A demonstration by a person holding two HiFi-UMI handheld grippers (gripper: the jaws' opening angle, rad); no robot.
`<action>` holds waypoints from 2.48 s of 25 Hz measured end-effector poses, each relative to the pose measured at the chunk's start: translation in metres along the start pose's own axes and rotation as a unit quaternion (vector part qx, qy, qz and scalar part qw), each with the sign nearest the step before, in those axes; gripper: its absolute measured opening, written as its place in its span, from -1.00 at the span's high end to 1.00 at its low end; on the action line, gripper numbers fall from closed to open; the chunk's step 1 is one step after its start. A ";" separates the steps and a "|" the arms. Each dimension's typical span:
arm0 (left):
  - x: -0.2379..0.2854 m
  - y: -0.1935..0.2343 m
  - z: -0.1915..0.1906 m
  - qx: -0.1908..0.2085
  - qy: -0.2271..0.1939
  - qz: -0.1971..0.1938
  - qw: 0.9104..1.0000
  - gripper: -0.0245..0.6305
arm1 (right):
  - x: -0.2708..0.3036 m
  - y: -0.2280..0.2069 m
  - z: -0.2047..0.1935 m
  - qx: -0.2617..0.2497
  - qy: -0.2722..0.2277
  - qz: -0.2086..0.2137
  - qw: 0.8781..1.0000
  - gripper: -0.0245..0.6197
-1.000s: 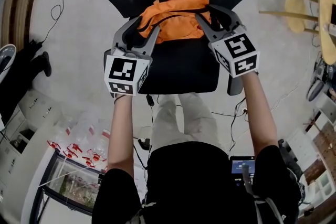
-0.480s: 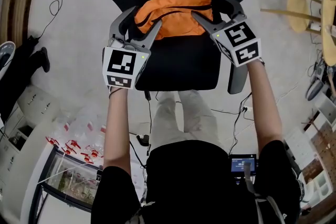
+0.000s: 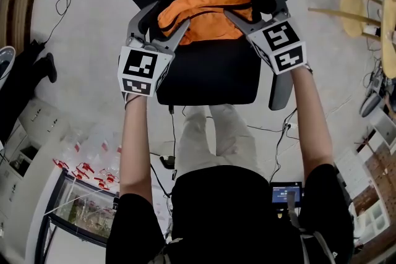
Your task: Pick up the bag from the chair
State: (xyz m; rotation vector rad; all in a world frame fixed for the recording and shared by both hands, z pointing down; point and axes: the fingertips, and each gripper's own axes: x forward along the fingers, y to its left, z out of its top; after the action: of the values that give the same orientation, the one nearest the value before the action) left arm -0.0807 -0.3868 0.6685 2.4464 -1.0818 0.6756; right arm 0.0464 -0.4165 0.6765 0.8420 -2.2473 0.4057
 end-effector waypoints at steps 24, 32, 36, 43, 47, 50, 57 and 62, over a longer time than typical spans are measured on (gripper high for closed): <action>0.031 0.005 -0.025 0.015 0.027 0.000 1.000 0.32 | 0.025 0.009 -0.009 -0.035 0.006 0.026 0.999 -0.18; 0.032 -0.002 -0.027 0.049 0.034 0.002 0.998 0.74 | 0.030 0.007 -0.014 -0.061 0.012 -0.001 0.998 -0.22; 0.032 -0.002 -0.027 0.040 0.030 -0.001 0.999 0.75 | 0.031 0.007 -0.016 -0.062 0.015 0.002 0.998 -0.21; 0.031 -0.002 -0.026 0.029 0.032 -0.001 0.999 0.75 | 0.029 0.011 -0.017 -0.045 0.032 0.017 0.998 -0.07; 0.032 -0.003 -0.026 0.030 0.034 -0.002 0.999 0.75 | 0.030 0.015 -0.020 -0.037 0.041 0.018 0.998 0.22; 0.032 -0.006 -0.026 0.028 0.037 -0.004 0.999 0.75 | 0.029 0.017 -0.021 -0.032 0.045 0.014 0.998 0.34; 0.033 -0.012 -0.024 0.025 0.040 -0.006 0.999 0.75 | 0.025 0.018 -0.025 -0.018 0.052 0.018 0.998 0.60; 0.035 -0.015 -0.021 0.015 0.039 -0.006 0.999 0.75 | 0.023 0.019 -0.025 -0.020 0.052 0.016 0.998 0.79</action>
State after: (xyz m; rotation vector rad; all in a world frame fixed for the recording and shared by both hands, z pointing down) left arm -0.0540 -0.3864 0.7032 2.4284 -1.0338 0.7813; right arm 0.0337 -0.4005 0.7096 0.7477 -2.1685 0.4101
